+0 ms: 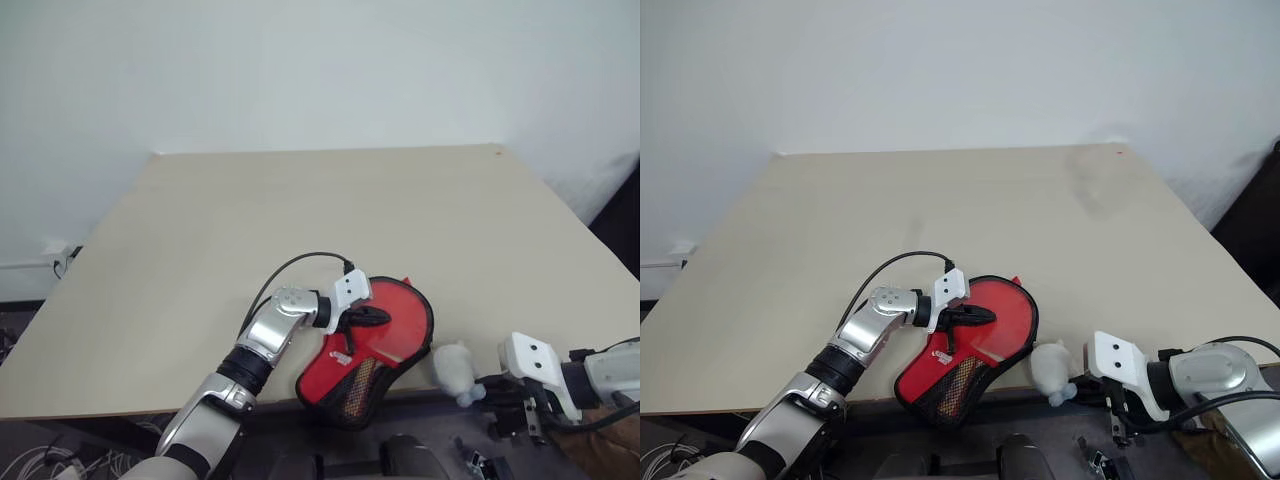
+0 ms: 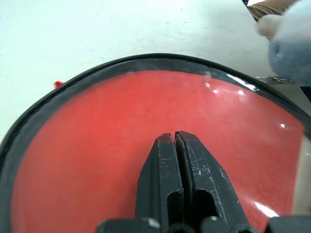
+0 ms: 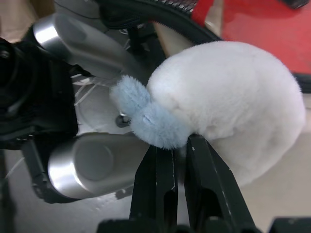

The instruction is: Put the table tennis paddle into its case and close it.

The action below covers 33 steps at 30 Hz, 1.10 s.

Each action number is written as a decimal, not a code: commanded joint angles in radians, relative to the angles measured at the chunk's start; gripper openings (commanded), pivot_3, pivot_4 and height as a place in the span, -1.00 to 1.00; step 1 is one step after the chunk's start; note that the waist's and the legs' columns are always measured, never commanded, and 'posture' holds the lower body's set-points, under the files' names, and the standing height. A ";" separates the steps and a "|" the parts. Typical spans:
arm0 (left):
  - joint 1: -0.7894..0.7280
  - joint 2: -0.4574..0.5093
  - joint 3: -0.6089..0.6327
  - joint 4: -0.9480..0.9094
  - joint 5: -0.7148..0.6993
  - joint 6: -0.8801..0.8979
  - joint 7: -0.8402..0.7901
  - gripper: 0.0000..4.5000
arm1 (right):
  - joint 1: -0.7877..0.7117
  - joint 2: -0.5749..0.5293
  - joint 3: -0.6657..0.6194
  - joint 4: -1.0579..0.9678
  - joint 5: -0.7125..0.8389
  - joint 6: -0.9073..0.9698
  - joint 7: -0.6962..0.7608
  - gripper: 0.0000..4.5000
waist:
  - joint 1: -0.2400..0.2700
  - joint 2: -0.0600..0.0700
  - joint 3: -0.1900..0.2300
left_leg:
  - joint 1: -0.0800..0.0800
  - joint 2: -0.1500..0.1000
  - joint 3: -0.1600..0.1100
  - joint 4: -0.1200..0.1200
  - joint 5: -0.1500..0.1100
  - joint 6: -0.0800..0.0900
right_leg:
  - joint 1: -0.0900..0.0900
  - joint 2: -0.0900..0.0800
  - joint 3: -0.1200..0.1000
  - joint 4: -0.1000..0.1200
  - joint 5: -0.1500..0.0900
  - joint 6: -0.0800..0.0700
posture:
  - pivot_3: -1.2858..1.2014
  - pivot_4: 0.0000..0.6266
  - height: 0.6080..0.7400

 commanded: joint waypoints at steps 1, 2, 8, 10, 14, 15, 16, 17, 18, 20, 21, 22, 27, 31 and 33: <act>0.010 0.007 -0.027 0.053 0.052 0.016 0.003 -1.00 | 0.034 0.010 0.030 -0.071 0.071 0.033 0.031 -1.00 | 0.008 -0.001 -0.001 | 0.000 0.000 0.000 0.000 0.000 0.000 | 0.000 0.000 0.000 0.000 0.000 0.000 | 0.03 -1.00 1.00; 0.009 0.006 -0.028 0.054 0.052 0.016 0.003 -1.00 | 0.034 0.013 0.031 -0.076 0.079 0.040 0.028 -1.00 | 0.010 -0.001 -0.001 | 0.000 0.000 0.000 0.000 0.000 0.000 | 0.000 0.000 0.000 0.000 0.000 0.000 | 0.03 -1.00 1.00; 0.010 0.004 -0.032 0.057 0.054 0.015 0.003 -1.00 | 0.033 0.043 0.034 -0.102 0.138 0.098 0.006 -1.00 | 0.011 -0.002 -0.001 | 0.000 0.000 0.000 0.000 0.000 0.000 | 0.000 0.000 -0.001 0.000 0.000 0.000 | 0.03 -1.00 1.00; 0.010 0.005 -0.033 0.057 0.054 0.015 0.002 -1.00 | 0.043 0.049 0.025 -0.115 0.167 0.115 0.004 -1.00 | 0.012 -0.002 -0.002 | 0.000 0.001 0.000 0.000 0.000 0.000 | 0.000 0.000 -0.001 0.000 0.000 0.000 | 0.03 -1.00 1.00; 0.012 0.004 -0.035 0.057 0.055 0.014 0.002 -1.00 | 0.042 0.078 -0.008 -0.147 0.259 0.156 -0.009 -1.00 | 0.011 -0.002 -0.002 | 0.000 0.001 0.000 0.000 0.000 0.000 | 0.000 0.000 -0.001 0.000 0.000 0.000 | 0.03 -1.00 1.00; 0.012 0.004 -0.036 0.057 0.056 0.014 0.002 -1.00 | 0.037 0.085 -0.015 -0.155 0.285 0.170 -0.015 -1.00 | 0.011 -0.002 -0.002 | 0.000 0.001 0.000 0.000 0.000 0.000 | 0.000 0.000 -0.001 0.000 0.000 0.000 | 0.03 -1.00 1.00; 0.012 0.003 -0.036 0.057 0.056 0.013 0.001 -1.00 | 0.033 0.089 -0.020 -0.164 0.306 0.182 -0.021 -1.00 | 0.011 -0.002 -0.002 | 0.000 0.001 0.000 0.000 0.000 0.000 | 0.000 0.000 -0.001 0.000 0.000 0.000 | 0.03 -1.00 1.00; 0.012 0.003 -0.037 0.058 0.056 0.012 0.001 -1.00 | 0.032 0.091 -0.023 -0.173 0.324 0.193 -0.026 -1.00 | 0.011 -0.002 -0.002 | 0.000 0.001 0.000 0.000 0.000 0.000 | 0.000 0.000 -0.001 0.000 0.000 0.000 | 0.03 -1.00 1.00; 0.011 0.002 -0.037 0.059 0.057 0.012 0.000 -1.00 | 0.031 0.091 -0.026 -0.181 0.336 0.202 -0.029 -1.00 | 0.011 -0.002 -0.002 | 0.000 0.001 0.000 0.001 0.000 0.000 | 0.000 0.000 -0.001 0.000 0.000 0.000 | 0.03 -1.00 1.00; 0.010 0.000 -0.038 0.061 0.059 0.010 -0.001 -1.00 | 0.032 0.092 -0.034 -0.200 0.364 0.220 -0.042 -1.00 | 0.011 -0.002 -0.002 | 0.000 0.001 0.000 0.001 0.000 0.000 | 0.000 0.000 -0.001 0.000 0.000 0.000 | 0.03 -1.00 1.00; 0.010 -0.001 -0.038 0.062 0.060 0.010 -0.001 -1.00 | 0.033 0.091 -0.037 -0.207 0.375 0.228 -0.048 -1.00 | 0.011 -0.002 -0.002 | 0.000 0.001 0.001 0.002 0.000 0.000 | 0.000 0.000 -0.001 0.000 0.000 0.000 | 0.03 -1.00 1.00; 0.009 -0.002 -0.037 0.062 0.061 0.009 -0.002 -1.00 | 0.037 0.090 -0.042 -0.212 0.386 0.235 -0.053 -1.00 | 0.011 -0.003 -0.002 | 0.000 0.001 0.001 0.002 0.000 0.000 | 0.001 0.000 -0.001 0.000 0.000 0.000 | 0.03 -1.00 1.00; 0.008 -0.005 -0.036 0.066 0.064 0.009 -0.004 -1.00 | 0.076 0.084 -0.068 -0.227 0.424 0.247 -0.045 -1.00 | 0.013 -0.003 -0.003 | 0.000 0.001 0.001 0.002 0.000 -0.001 | 0.001 0.000 -0.001 0.000 0.000 0.000 | 0.03 -1.00 1.00; 0.005 -0.007 -0.035 0.070 0.066 0.007 -0.007 -1.00 | 0.115 0.081 -0.069 -0.224 0.421 0.232 -0.023 -1.00 | 0.013 -0.003 -0.003 | 0.000 0.001 0.001 0.002 -0.001 0.000 | 0.001 0.000 -0.001 0.000 0.000 0.000 | 0.03 -1.00 1.00; 0.005 -0.007 -0.034 0.072 0.067 0.007 -0.008 -1.00 | 0.129 0.080 -0.065 -0.224 0.424 0.227 -0.016 -1.00 | 0.013 -0.003 -0.003 | 0.000 0.001 0.001 0.002 -0.001 0.000 | 0.001 0.000 -0.001 0.000 0.000 0.000 | 0.03 -1.00 1.00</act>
